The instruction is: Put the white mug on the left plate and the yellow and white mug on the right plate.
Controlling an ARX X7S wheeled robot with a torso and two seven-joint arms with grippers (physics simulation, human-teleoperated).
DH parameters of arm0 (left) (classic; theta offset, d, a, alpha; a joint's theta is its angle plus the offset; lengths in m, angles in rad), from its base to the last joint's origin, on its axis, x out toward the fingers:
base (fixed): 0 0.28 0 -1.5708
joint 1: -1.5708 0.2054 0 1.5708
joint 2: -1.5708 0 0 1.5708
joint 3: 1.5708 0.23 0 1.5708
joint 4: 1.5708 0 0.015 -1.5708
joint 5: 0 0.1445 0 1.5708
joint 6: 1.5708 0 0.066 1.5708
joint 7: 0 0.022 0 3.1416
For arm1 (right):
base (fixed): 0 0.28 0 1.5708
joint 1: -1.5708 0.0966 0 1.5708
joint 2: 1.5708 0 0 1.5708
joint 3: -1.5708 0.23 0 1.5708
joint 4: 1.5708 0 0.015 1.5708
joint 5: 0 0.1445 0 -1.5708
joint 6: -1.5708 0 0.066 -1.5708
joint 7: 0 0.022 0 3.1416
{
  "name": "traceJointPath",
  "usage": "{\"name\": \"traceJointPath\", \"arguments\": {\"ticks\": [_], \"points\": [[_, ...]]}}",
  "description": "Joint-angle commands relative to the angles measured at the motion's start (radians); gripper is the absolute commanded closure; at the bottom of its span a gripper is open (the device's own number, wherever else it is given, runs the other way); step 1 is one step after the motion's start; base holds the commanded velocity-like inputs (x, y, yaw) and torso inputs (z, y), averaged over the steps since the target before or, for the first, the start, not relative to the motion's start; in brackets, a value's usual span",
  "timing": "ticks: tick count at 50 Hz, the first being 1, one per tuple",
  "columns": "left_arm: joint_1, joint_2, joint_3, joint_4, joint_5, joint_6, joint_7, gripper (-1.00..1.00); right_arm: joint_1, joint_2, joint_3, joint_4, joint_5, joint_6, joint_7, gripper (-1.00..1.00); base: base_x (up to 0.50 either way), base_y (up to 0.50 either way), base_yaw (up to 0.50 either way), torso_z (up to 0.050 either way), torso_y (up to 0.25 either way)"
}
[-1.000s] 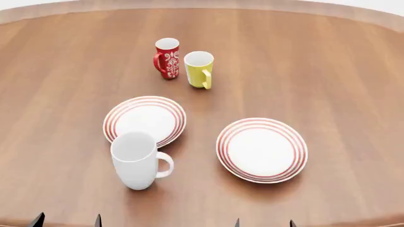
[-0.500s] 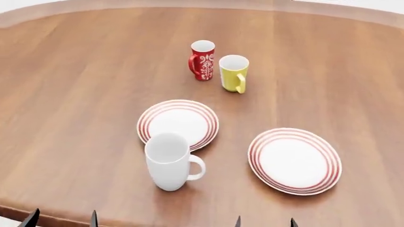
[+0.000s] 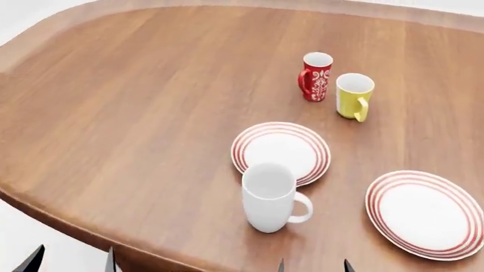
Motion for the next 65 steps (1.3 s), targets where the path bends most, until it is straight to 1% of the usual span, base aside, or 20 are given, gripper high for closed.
{"name": "traceJointPath", "arguments": {"ticks": [1,3,4,5,6,9,19,25,27,28,29,31,32,33,34,37,39,46,59,65], "points": [[0.004,-0.015,0.017,0.011,-0.014,-0.002,-0.013,-1.00,-0.003,0.017,-0.019,-0.005,0.004,-0.007,0.014,-1.00,0.00,0.00,0.50,0.000,0.000],[0.004,-0.017,0.020,0.006,-0.016,-0.001,-0.015,-1.00,-0.006,0.019,-0.022,0.001,0.000,-0.032,0.016,-1.00,0.00,0.00,0.50,0.000,0.000],[0.006,-0.018,0.023,0.014,-0.015,-0.005,-0.016,-1.00,-0.002,0.023,-0.031,-0.005,-0.003,0.013,0.015,-1.00,0.00,0.00,0.00,0.000,0.000],[0.007,-0.019,0.024,0.017,-0.016,-0.006,-0.018,-1.00,-0.003,0.025,-0.035,-0.005,-0.006,0.000,0.014,-1.00,0.00,0.00,0.00,0.000,0.000],[0.010,-0.022,0.025,0.023,-0.018,-0.007,-0.017,-1.00,-0.013,0.021,-0.022,-0.014,0.020,-0.033,0.009,-1.00,0.00,0.00,0.00,0.000,0.000],[0.016,-0.027,0.024,0.029,-0.023,-0.007,-0.022,-1.00,-0.016,0.018,0.000,-0.020,0.101,-0.018,-0.021,-1.00,0.04,-0.16,0.00,0.000,0.000],[0.028,-0.041,0.026,0.069,-0.035,-0.019,-0.035,-1.00,-0.021,0.031,-0.004,-0.046,0.120,-0.015,-0.015,-1.00,0.13,-0.48,0.00,0.000,0.000],[0.030,-0.050,0.023,0.089,-0.047,-0.026,-0.039,-1.00,-0.024,0.043,0.008,-0.057,0.127,-0.033,-0.004,-1.00,0.13,-0.48,0.00,0.000,0.000],[0.030,-0.055,0.021,0.103,-0.050,-0.035,-0.041,-1.00,-0.028,0.041,0.023,-0.054,0.100,-0.068,0.028,-1.00,0.13,-0.48,0.00,0.000,0.000],[0.030,-0.057,0.019,0.113,-0.053,-0.043,-0.042,-1.00,-0.022,0.048,0.022,-0.061,0.084,-0.021,0.048,-1.00,0.10,-0.35,0.00,0.000,0.000],[0.030,-0.060,0.016,0.121,-0.055,-0.046,-0.044,-1.00,-0.019,0.049,0.027,-0.061,0.098,-0.005,0.048,-1.00,0.00,0.00,0.00,0.000,0.000],[0.034,-0.060,-0.004,0.124,-0.046,-0.020,-0.071,-1.00,-0.029,0.049,0.060,-0.075,0.128,-0.037,0.054,-1.00,0.00,0.00,0.00,0.000,0.000],[0.034,-0.061,-0.010,0.124,-0.041,-0.007,-0.080,-1.00,-0.028,0.054,0.065,-0.084,0.136,-0.013,0.058,-1.00,0.00,0.00,0.00,0.000,0.000],[0.033,-0.064,-0.021,0.124,-0.033,0.006,-0.094,-1.00,-0.036,0.054,0.085,-0.092,0.167,-0.042,0.048,-1.00,0.08,0.02,0.00,0.000,0.000],[0.035,-0.065,-0.027,0.128,-0.031,0.009,-0.101,-1.00,-0.037,0.061,0.084,-0.104,0.163,-0.016,0.057,-1.00,0.48,0.13,0.00,0.000,0.000],[0.042,-0.076,-0.054,0.174,-0.063,-0.023,-0.105,-1.00,-0.041,0.063,0.096,-0.113,0.169,-0.019,0.069,-1.00,0.48,0.13,0.00,0.000,0.000],[0.050,-0.079,-0.064,0.186,-0.082,-0.019,-0.102,-1.00,-0.040,0.063,0.094,-0.111,0.170,-0.019,0.071,-1.00,0.48,0.13,0.00,0.000,0.000],[0.051,-0.082,-0.040,0.187,-0.076,-0.015,-0.097,-1.00,-0.034,0.067,0.083,-0.101,0.168,-0.016,0.073,-1.00,0.48,0.13,0.00,0.000,0.000],[0.053,-0.090,-0.036,0.192,-0.088,-0.015,-0.104,-1.00,-0.032,0.072,0.074,-0.093,0.167,-0.028,0.084,-1.00,0.48,0.13,0.00,0.000,0.000],[0.059,-0.095,-0.023,0.208,-0.088,-0.021,-0.104,-1.00,-0.045,0.066,0.087,-0.107,0.191,-0.054,0.089,-1.00,0.00,0.00,0.00,0.000,0.000]]}}
